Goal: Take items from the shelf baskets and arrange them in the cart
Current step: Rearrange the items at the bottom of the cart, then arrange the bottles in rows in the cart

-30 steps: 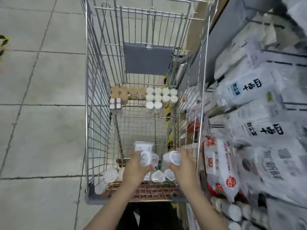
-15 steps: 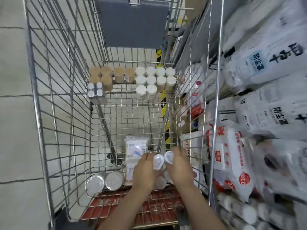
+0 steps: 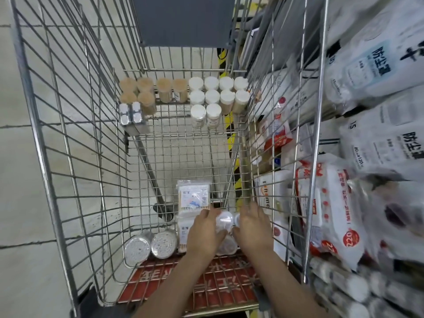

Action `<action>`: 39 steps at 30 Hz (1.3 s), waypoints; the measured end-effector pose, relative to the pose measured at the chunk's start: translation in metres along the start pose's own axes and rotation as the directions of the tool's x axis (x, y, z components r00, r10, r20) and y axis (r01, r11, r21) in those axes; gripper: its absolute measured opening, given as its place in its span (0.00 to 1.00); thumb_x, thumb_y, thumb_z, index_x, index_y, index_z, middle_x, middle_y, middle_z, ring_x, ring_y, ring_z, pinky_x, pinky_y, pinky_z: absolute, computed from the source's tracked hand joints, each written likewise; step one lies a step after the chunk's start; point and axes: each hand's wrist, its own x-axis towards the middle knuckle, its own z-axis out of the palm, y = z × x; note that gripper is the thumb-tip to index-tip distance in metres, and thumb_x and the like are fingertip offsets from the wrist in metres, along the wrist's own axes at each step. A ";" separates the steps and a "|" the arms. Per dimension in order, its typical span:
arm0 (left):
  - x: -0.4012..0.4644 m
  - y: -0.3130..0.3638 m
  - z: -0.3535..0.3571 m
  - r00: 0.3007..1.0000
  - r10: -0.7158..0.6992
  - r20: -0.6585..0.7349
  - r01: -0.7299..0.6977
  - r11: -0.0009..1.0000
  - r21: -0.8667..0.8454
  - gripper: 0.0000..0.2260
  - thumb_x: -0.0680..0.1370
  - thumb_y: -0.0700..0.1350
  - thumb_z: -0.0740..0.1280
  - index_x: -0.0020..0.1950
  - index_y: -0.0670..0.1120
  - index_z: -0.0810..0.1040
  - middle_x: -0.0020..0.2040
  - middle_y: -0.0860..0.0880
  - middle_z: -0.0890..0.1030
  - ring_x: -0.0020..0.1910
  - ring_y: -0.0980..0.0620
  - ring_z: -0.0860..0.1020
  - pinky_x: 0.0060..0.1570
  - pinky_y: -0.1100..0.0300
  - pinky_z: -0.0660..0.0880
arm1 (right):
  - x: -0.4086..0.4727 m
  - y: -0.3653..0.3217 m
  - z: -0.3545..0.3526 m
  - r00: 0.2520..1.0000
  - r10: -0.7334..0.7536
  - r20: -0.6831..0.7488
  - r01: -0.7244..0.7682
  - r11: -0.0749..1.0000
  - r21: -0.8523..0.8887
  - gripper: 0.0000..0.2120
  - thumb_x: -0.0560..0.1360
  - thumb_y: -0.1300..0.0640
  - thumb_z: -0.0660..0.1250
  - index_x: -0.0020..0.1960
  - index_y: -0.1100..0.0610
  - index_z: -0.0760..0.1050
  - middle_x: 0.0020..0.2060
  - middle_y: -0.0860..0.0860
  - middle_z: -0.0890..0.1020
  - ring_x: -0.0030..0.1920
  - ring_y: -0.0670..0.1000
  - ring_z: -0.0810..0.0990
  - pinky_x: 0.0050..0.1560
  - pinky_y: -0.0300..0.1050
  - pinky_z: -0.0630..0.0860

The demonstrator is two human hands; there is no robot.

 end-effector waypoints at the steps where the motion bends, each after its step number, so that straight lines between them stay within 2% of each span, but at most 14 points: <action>1: 0.000 0.000 0.000 1.000 0.003 0.001 -0.003 1.000 -0.001 0.22 0.75 0.46 0.70 0.67 0.51 0.69 0.64 0.50 0.73 0.61 0.52 0.72 0.56 0.59 0.71 | -0.001 0.000 0.001 1.000 0.001 0.001 -0.001 1.000 -0.008 0.31 0.75 0.48 0.65 0.73 0.56 0.60 0.71 0.57 0.62 0.70 0.56 0.64 0.69 0.48 0.60; 5: 0.002 0.001 0.000 1.000 -0.008 0.016 0.008 1.000 -0.004 0.22 0.76 0.46 0.67 0.69 0.50 0.68 0.64 0.49 0.73 0.62 0.50 0.71 0.57 0.56 0.72 | -0.003 -0.001 0.002 1.000 -0.013 -0.012 0.013 0.999 -0.033 0.27 0.76 0.49 0.62 0.72 0.56 0.62 0.69 0.56 0.65 0.68 0.56 0.65 0.68 0.48 0.60; 10: 0.009 0.003 -0.001 1.000 -0.009 0.016 0.009 1.000 -0.014 0.22 0.76 0.45 0.67 0.69 0.47 0.68 0.64 0.48 0.73 0.63 0.49 0.71 0.58 0.54 0.72 | -0.002 -0.001 0.000 0.999 -0.022 -0.027 0.022 1.000 -0.022 0.27 0.76 0.50 0.61 0.72 0.57 0.61 0.71 0.56 0.63 0.70 0.56 0.62 0.71 0.48 0.58; 17: 0.014 0.001 -0.008 0.999 0.033 0.033 -0.033 0.999 0.012 0.21 0.76 0.46 0.66 0.69 0.45 0.68 0.63 0.47 0.74 0.62 0.49 0.72 0.56 0.57 0.71 | -0.002 0.000 -0.002 0.996 -0.042 -0.083 0.043 0.999 0.009 0.27 0.76 0.55 0.59 0.73 0.58 0.59 0.72 0.55 0.61 0.73 0.54 0.58 0.73 0.47 0.56; 21: 0.006 -0.003 -0.021 0.999 0.039 0.007 -0.038 0.999 -0.030 0.21 0.77 0.45 0.66 0.70 0.46 0.69 0.65 0.47 0.74 0.63 0.49 0.72 0.57 0.58 0.69 | -0.010 -0.002 -0.009 0.998 -0.042 -0.052 0.044 0.998 0.034 0.28 0.77 0.54 0.60 0.74 0.59 0.57 0.74 0.56 0.60 0.74 0.56 0.57 0.74 0.50 0.56; 23: -0.007 -0.006 -0.037 0.999 0.034 0.011 -0.033 0.999 -0.035 0.20 0.78 0.45 0.65 0.70 0.45 0.70 0.66 0.47 0.74 0.64 0.49 0.72 0.61 0.58 0.69 | -0.022 -0.005 -0.016 0.998 -0.051 -0.030 0.052 0.997 0.055 0.25 0.77 0.54 0.59 0.73 0.58 0.61 0.72 0.56 0.63 0.73 0.56 0.60 0.72 0.51 0.59; 26: -0.034 -0.011 -0.068 0.999 0.022 0.048 -0.021 1.000 -0.015 0.17 0.79 0.45 0.64 0.69 0.45 0.72 0.65 0.47 0.75 0.62 0.48 0.74 0.61 0.56 0.71 | -0.052 -0.010 -0.031 0.995 -0.095 -0.021 0.097 0.992 0.079 0.19 0.78 0.53 0.58 0.68 0.56 0.67 0.65 0.54 0.71 0.65 0.55 0.69 0.64 0.49 0.66; 29: -0.067 -0.015 -0.106 0.996 0.027 0.087 -0.029 0.999 0.023 0.17 0.79 0.45 0.64 0.68 0.46 0.73 0.64 0.48 0.77 0.59 0.50 0.76 0.59 0.56 0.73 | -0.090 -0.018 -0.046 0.990 -0.119 -0.071 0.129 0.979 0.160 0.19 0.78 0.53 0.58 0.67 0.56 0.68 0.63 0.53 0.74 0.61 0.54 0.72 0.58 0.48 0.68; 32: -0.098 -0.016 -0.142 0.987 0.084 0.135 -0.097 0.991 0.095 0.16 0.79 0.46 0.64 0.67 0.48 0.73 0.62 0.50 0.78 0.57 0.53 0.76 0.56 0.59 0.72 | -0.133 -0.028 -0.058 0.982 -0.110 -0.152 0.151 0.944 0.293 0.19 0.79 0.53 0.59 0.69 0.55 0.67 0.61 0.53 0.75 0.59 0.54 0.74 0.55 0.47 0.71; 37: -0.132 -0.005 -0.189 0.969 0.163 0.186 -0.207 0.947 0.247 0.14 0.80 0.48 0.63 0.65 0.50 0.74 0.59 0.53 0.79 0.54 0.55 0.77 0.52 0.62 0.72 | -0.203 -0.042 -0.064 0.958 0.003 -0.285 0.157 0.830 0.535 0.13 0.79 0.53 0.60 0.62 0.54 0.73 0.55 0.50 0.78 0.55 0.51 0.75 0.54 0.46 0.72; 39: -0.144 0.006 -0.200 0.958 0.203 0.204 -0.250 0.938 0.239 0.13 0.80 0.47 0.64 0.64 0.50 0.75 0.58 0.53 0.79 0.51 0.57 0.77 0.50 0.66 0.72 | -0.234 -0.043 -0.061 0.949 0.057 -0.311 0.157 0.769 0.620 0.12 0.78 0.54 0.61 0.61 0.52 0.74 0.56 0.48 0.78 0.56 0.49 0.76 0.57 0.46 0.73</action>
